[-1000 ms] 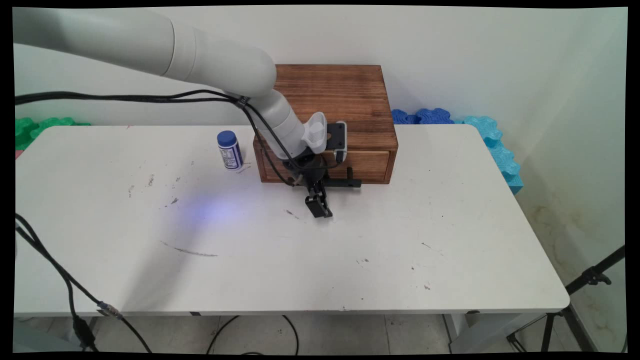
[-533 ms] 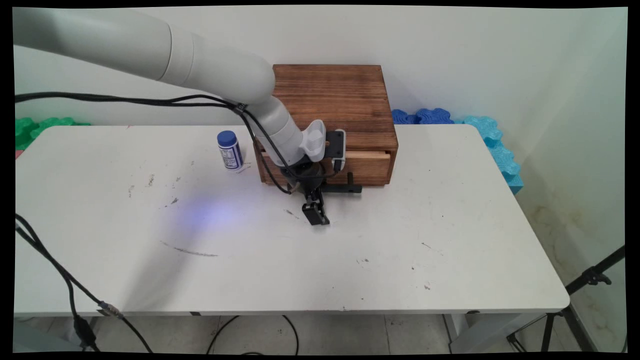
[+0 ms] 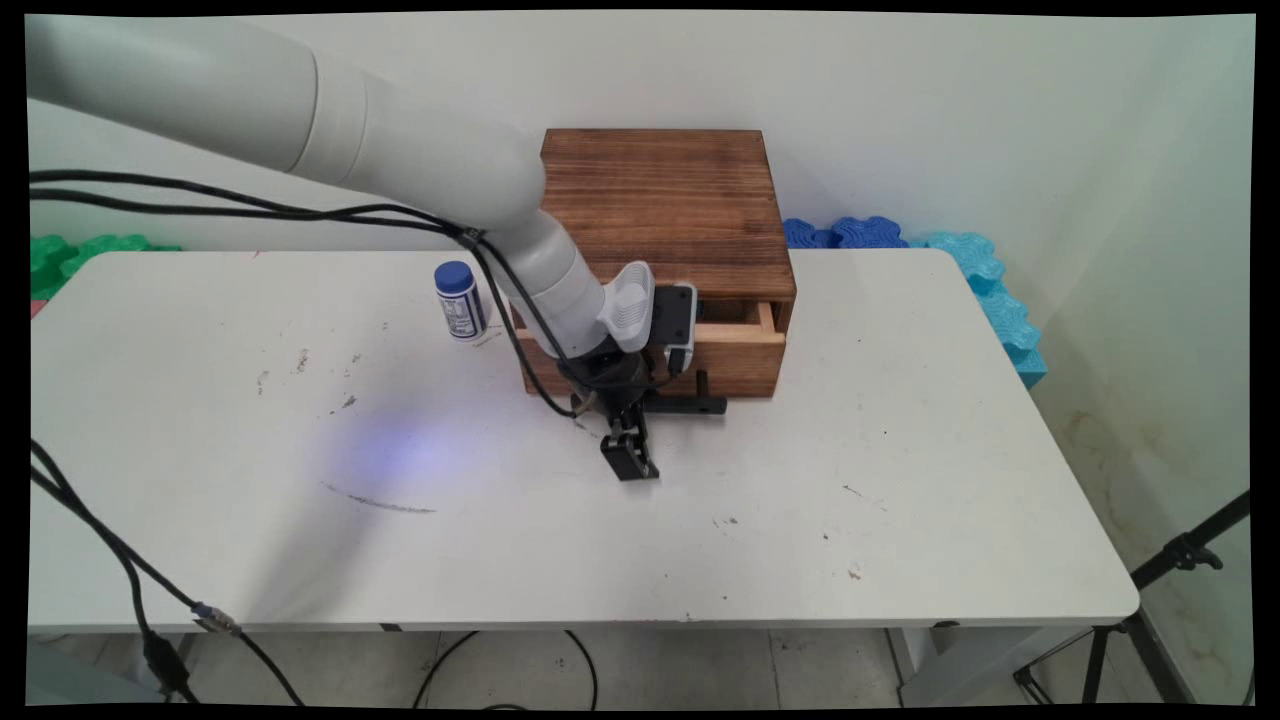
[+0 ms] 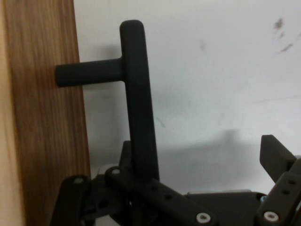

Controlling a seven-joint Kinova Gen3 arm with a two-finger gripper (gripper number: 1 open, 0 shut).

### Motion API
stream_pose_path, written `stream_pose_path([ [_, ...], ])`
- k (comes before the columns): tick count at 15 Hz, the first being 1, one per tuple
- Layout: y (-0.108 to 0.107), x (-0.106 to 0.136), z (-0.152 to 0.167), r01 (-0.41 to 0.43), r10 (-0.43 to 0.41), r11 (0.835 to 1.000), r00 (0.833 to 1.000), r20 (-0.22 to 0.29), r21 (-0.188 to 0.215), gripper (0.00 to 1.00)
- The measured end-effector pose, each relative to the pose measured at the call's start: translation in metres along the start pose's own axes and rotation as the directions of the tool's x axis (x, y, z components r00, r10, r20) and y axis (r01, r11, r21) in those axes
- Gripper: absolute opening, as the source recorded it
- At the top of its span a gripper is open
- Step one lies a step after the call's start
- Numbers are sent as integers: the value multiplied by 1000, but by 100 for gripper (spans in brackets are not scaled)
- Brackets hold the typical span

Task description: Open the drawer

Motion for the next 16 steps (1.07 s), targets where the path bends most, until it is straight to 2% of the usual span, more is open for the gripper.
stream_pose_path([
  [16, 82, 2, -8, -49, 49, 999, 999, 8, -1, 100],
])
